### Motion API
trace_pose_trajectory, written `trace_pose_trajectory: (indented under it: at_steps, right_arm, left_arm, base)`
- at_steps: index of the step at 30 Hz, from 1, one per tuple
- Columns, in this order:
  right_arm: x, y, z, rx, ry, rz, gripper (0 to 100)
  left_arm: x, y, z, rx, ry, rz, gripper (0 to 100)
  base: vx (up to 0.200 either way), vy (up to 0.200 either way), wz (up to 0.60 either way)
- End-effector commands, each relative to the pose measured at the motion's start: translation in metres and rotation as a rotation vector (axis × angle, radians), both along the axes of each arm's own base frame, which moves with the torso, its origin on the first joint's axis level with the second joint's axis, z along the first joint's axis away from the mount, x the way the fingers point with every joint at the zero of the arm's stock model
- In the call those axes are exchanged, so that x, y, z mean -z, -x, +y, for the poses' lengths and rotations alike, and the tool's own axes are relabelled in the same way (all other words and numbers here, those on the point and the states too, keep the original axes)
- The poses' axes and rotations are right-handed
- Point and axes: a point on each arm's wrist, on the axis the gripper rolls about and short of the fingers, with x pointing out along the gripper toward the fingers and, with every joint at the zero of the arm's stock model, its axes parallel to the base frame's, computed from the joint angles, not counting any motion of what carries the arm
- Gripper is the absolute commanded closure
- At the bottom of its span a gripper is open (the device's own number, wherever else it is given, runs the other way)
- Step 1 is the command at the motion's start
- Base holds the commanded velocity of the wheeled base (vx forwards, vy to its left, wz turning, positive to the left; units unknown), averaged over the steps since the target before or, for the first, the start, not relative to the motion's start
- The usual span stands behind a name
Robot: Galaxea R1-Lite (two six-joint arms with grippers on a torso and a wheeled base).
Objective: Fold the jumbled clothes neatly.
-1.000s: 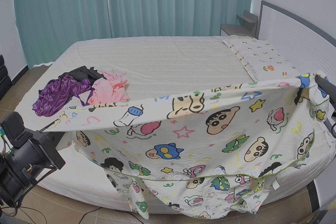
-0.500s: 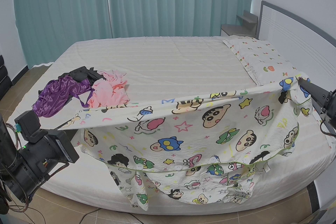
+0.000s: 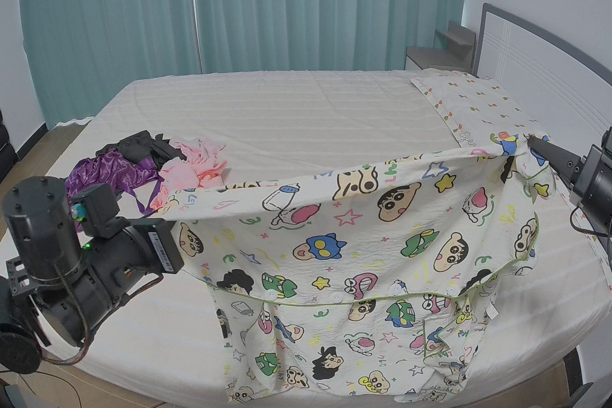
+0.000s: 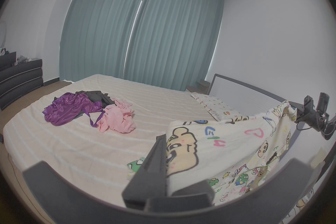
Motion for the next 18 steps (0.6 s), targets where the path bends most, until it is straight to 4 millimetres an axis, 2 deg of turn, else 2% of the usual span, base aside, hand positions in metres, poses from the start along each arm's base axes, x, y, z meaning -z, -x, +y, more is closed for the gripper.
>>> trace_pose_trajectory:
  at_steps: [1, 6, 8, 10, 13, 14, 16, 17, 18]
  right_arm:
    - [0.016, -0.023, -0.002, 0.030, 0.013, 0.077, 100]
    - [0.032, -0.046, -0.005, 0.057, 0.018, 0.120, 100]
    - [0.039, -0.055, -0.007, 0.069, 0.019, 0.134, 100]
    - [0.054, -0.070, -0.010, 0.081, 0.025, 0.173, 100]
    - [0.062, -0.077, -0.012, 0.089, 0.026, 0.198, 100]
    - [0.077, -0.088, -0.015, 0.104, 0.031, 0.235, 100]
    - [0.090, -0.097, -0.017, 0.116, 0.033, 0.268, 100]
    - [0.090, -0.097, -0.017, 0.116, 0.033, 0.268, 100]
    - [0.101, -0.107, -0.020, 0.128, 0.033, 0.288, 100]
  left_arm:
    - [0.020, -0.034, -0.018, -0.019, -0.045, 0.070, 100]
    - [0.035, -0.064, -0.035, 0.006, -0.025, 0.125, 100]
    - [0.041, -0.073, -0.041, 0.010, -0.021, 0.143, 100]
    - [0.057, -0.093, -0.049, -0.005, -0.029, 0.179, 100]
    - [0.066, -0.104, -0.054, -0.013, -0.033, 0.194, 100]
    - [0.079, -0.117, -0.059, -0.030, -0.020, 0.221, 100]
    - [0.087, -0.126, -0.065, -0.038, -0.003, 0.237, 100]
    - [0.087, -0.126, -0.065, -0.038, -0.003, 0.237, 100]
    - [0.095, -0.136, -0.070, -0.045, 0.009, 0.246, 100]
  base:
    - [0.200, 0.000, 0.00]
    - [0.200, 0.000, 0.00]
    - [0.000, 0.000, 0.00]
    - [0.000, 0.000, 0.00]
    - [0.000, 0.000, 0.00]
    - [0.000, 0.000, 0.00]
    - [0.000, 0.000, 0.00]
    - [0.000, 0.000, 0.00]
    - [0.000, 0.000, 0.00]
